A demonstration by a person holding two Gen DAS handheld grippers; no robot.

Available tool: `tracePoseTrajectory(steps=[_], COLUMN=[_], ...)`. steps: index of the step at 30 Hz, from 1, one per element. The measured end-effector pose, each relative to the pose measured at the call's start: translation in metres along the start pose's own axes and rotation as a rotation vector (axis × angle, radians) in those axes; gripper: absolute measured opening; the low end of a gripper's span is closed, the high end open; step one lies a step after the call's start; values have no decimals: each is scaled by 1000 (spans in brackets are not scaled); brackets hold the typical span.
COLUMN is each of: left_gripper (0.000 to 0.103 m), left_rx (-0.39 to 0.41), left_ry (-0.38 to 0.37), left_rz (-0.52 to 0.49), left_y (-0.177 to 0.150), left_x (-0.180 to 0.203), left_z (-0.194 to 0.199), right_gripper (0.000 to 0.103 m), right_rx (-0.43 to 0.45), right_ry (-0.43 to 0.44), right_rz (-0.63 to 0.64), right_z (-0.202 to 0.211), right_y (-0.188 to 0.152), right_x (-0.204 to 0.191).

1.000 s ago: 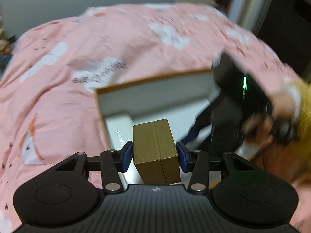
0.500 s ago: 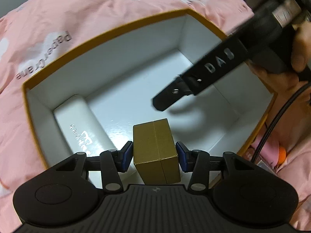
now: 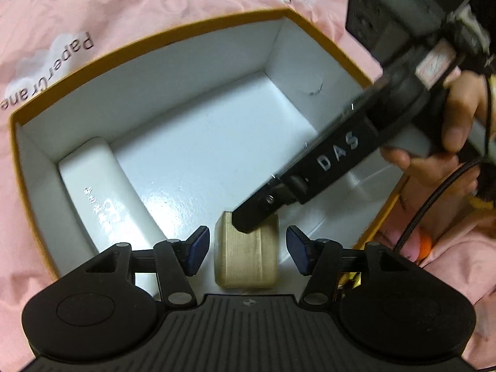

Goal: Organize objects
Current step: 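Lower the tan cube into the box beside the case and open the left tool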

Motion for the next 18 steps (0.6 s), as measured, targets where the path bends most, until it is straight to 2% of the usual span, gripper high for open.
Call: tracePoseTrajectory(steps=[6,12,18], left_gripper=[65,65,62], left_rx=[138,330,441], left_ry=[-7,78,177], left_rz=[168,331,419], left_y=[-23,-43,-53], left_x=[-11,-22,-21], left_z=[40,84,93], right_gripper=[33,29,24], right_rx=[-24,-51,-72], right_ry=[21,54,78], right_rz=[-34,-36,-7], right_z=[-8,-22,-38], right_y=[-9,-19,-20], right_x=[-3,-13,-31])
Point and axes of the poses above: each gripper's, at about its wrist camera, not at the fingertips, and z roughly against the way its jaws point, x to its right, y to its top, the point moved 1 cm from there along -z, roughly the way its jaws point, and after that the axes turned 2 degrees about -y, right-handed, at the moved point
